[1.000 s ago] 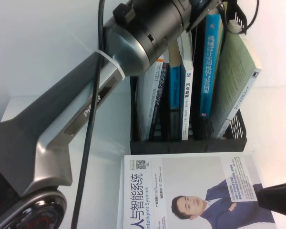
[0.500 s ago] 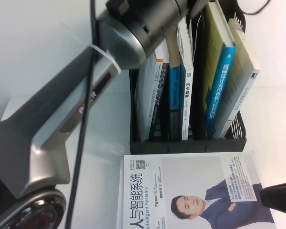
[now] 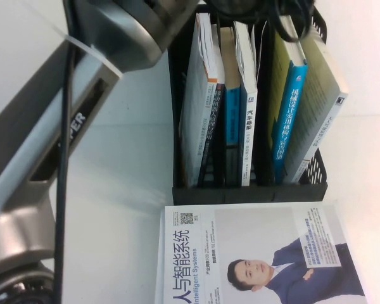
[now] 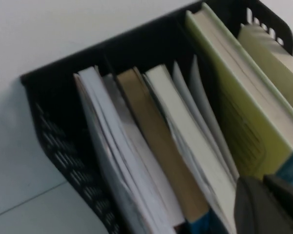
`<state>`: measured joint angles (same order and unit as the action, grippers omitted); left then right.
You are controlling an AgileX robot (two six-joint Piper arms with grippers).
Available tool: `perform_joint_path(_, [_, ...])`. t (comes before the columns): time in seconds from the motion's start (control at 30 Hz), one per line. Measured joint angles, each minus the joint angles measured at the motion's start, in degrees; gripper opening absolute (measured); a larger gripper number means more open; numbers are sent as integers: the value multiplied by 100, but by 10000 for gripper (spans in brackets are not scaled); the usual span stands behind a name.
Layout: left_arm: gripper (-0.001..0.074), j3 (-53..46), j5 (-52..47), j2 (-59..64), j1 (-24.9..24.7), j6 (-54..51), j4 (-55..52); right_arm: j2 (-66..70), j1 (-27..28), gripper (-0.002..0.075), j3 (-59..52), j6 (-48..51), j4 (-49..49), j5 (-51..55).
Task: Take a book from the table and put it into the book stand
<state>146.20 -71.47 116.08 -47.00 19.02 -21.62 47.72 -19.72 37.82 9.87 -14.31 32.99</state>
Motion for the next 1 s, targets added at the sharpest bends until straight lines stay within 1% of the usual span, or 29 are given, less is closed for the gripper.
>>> perform_joint_path(0.07, [0, 0, -70, 0, -174, -105, 49, -266, 0, -3, -15, -359, 587, -37])
perform_joint_path(0.17, [-1, 0, -107, -56, -491, -259, 85, -916, 0, -3, -193, -690, 1161, -74])
perform_joint_path(0.4, [-1, 0, -107, -279, -1265, -420, -137, -2686, 0, -3, -1048, -818, 1853, -42])
perform_joint_path(0.53, [-1, 0, -107, -547, -1349, -469, -269, -3359, 0, -3, -1433, -830, 2001, 76])
perform_joint_path(0.67, [-2, -98, -107, -1048, -1349, -545, -433, -3717, 0, -3, -1538, -866, 2017, 417])
perform_joint_path(0.73, [-2, -397, -107, -1433, -1349, -557, -483, -3767, 0, -3, -1538, -878, 2027, 626])
perform_joint_path(0.8, [-2, -908, -107, -1806, -1349, -522, -523, -3791, 0, -3, -1538, -878, 2027, 853])
perform_joint_path(0.9, [-2, -1953, -88, -2393, -1349, -303, -548, -3796, 0, -3, -1538, -878, 2027, 949])
perform_joint_path(1.0, [-2, -3118, 276, -2831, -1349, 0, -510, -3796, 0, -3, -1538, -878, 2027, 991])
